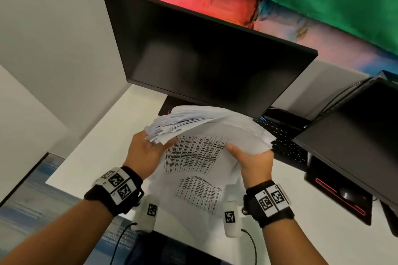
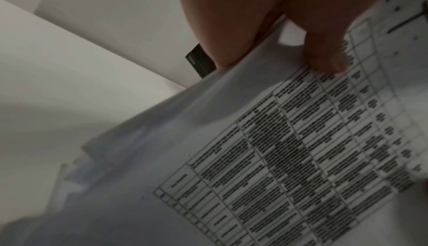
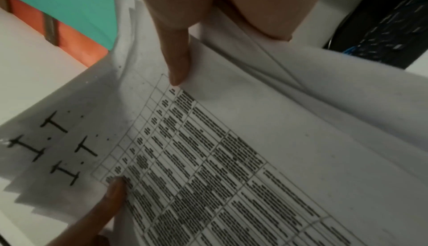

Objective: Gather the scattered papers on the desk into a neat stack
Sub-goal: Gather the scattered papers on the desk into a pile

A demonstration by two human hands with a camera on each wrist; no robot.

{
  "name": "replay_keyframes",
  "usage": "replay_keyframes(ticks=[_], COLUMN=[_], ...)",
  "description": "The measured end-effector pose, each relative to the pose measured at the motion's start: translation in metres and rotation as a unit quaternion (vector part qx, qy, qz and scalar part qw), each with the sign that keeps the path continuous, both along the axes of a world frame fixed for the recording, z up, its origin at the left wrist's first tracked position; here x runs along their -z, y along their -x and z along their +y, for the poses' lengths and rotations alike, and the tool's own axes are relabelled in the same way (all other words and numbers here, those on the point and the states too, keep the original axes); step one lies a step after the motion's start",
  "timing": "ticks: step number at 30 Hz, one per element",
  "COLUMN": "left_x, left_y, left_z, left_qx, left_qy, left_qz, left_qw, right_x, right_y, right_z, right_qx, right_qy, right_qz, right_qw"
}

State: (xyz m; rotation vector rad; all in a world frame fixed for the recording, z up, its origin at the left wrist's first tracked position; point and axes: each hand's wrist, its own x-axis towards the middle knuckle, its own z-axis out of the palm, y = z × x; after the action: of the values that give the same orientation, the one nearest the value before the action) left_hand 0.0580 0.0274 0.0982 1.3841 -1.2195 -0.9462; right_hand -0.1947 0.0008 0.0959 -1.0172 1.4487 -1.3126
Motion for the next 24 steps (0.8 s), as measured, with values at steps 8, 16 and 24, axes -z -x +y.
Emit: replay_keyframes(ticks=[8,16,24], left_x=[0.008,0.035,-0.01], left_y=[-0.013,0.0,-0.05], left_z=[-0.012,-0.019,-0.033], left_qx=[0.067,0.011,-0.11], left_qy=[0.006,-0.112,-0.051], left_qz=[0.065,-0.066,-0.123], left_qw=[0.996,0.991,0.985], right_x=[-0.021,0.06,0.116], right_y=[0.002,-0.002,-0.031], right_z=[0.004,0.007,0.027], right_qx=[-0.033,-0.022,-0.045], right_qy=[0.084,-0.158,-0.396], right_qz=[0.017,0.097,0.469], right_qw=[0.996,0.982,0.788])
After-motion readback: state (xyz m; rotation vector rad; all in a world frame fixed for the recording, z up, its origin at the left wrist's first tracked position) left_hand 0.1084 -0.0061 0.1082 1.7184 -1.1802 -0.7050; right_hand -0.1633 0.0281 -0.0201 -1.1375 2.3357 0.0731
